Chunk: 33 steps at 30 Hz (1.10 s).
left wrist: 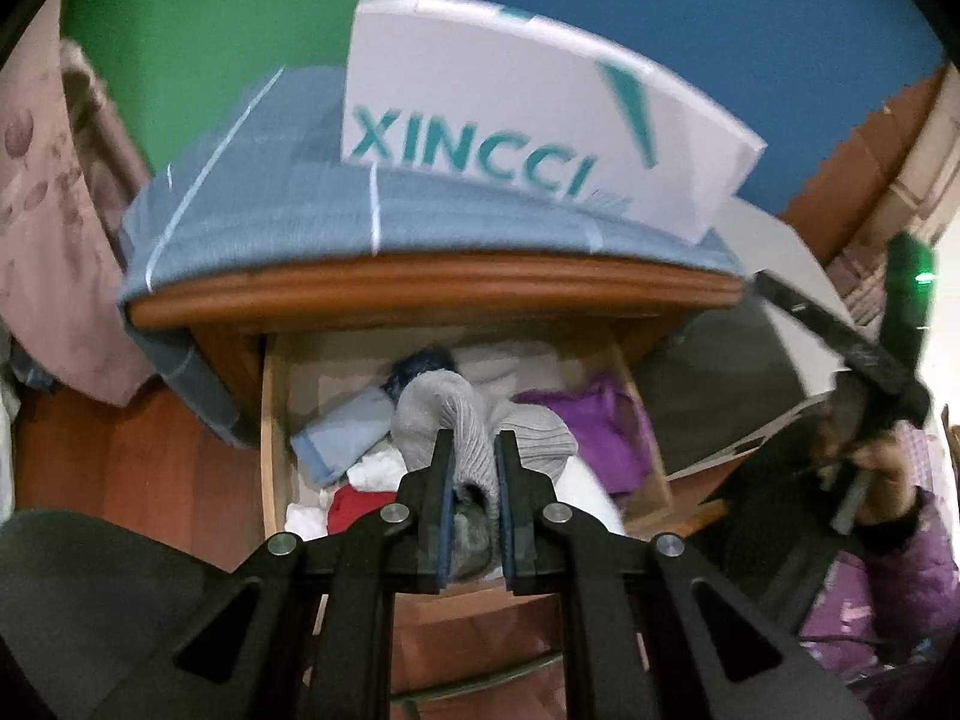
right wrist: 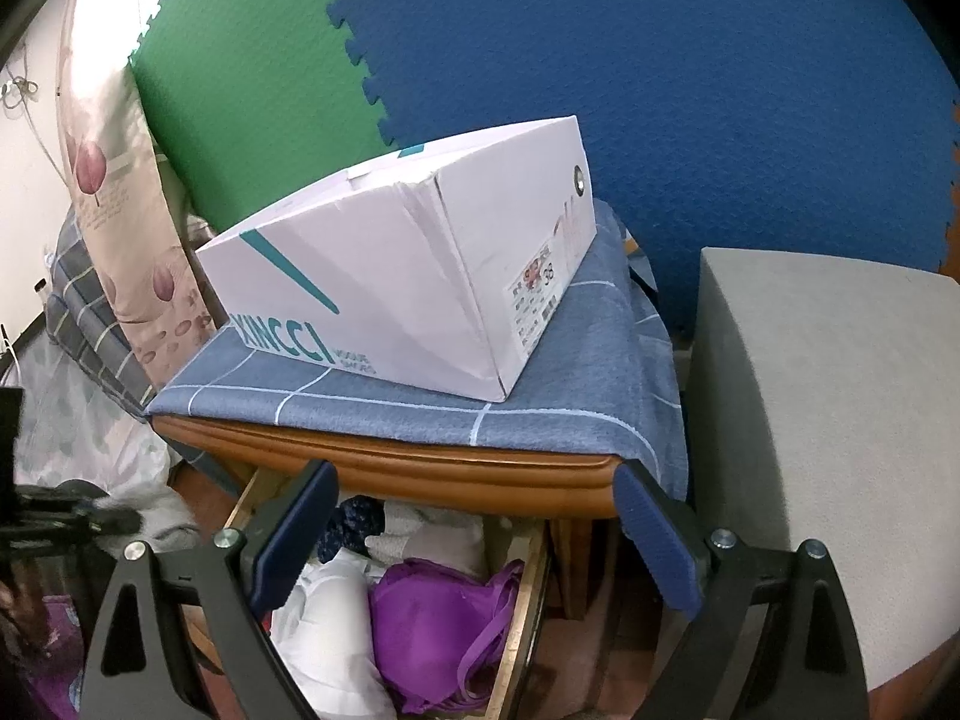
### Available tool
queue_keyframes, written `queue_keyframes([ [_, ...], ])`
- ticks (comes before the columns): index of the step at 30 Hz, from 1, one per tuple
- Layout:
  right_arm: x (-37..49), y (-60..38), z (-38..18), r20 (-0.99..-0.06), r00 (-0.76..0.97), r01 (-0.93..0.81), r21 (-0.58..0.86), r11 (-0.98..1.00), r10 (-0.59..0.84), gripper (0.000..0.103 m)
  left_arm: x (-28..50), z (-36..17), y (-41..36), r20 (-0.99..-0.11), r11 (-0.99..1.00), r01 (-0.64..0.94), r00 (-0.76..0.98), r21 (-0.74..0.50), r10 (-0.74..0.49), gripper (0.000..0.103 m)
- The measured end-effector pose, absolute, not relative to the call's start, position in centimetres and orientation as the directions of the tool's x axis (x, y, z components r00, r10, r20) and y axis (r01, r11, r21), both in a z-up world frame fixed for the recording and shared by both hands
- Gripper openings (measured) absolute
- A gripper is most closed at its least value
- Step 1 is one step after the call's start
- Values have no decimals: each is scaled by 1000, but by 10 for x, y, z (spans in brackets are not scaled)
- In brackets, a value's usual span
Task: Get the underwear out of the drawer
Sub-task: 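Grasp the grey sock in the drawer with the left gripper, then carry the grey sock into the white shoe box and open the left gripper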
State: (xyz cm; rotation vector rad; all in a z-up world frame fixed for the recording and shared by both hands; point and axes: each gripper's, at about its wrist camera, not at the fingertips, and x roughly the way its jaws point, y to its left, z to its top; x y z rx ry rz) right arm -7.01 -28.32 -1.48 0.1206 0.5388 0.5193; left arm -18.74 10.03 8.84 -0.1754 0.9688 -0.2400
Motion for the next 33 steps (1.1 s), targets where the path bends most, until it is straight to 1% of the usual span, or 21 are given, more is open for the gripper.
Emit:
queue_keyframes([
  [7, -72, -285, -14, -453, 735, -440, 248, 863, 505, 95, -196, 165, 89, -709, 949, 204, 630, -241, -316, 10],
  [13, -72, -290, -14, -446, 736, -436, 263, 860, 510, 95, -174, 226, 88, -633, 934, 241, 688, -262, -355, 11],
  [18, -72, -292, -13, -440, 735, -437, 274, 857, 516, 95, -148, 263, 81, -587, 936, 258, 729, -240, -351, 11],
  [21, -72, -292, -13, -438, 734, -440, 277, 854, 519, 95, -126, 284, 71, -558, 950, 258, 769, -176, -312, 11],
  [24, -73, -292, -13, -436, 731, -447, 275, 851, 525, 95, -91, 290, 64, -559, 956, 257, 777, -139, -290, 11],
  [27, -74, -290, -12, -436, 727, -456, 272, 847, 531, 95, -52, 292, 56, -580, 964, 247, 772, -104, -260, 11],
  [33, -72, -291, -13, -433, 720, -463, 285, 840, 543, 95, 34, 275, 44, -666, 976, 215, 724, -25, -177, 11],
])
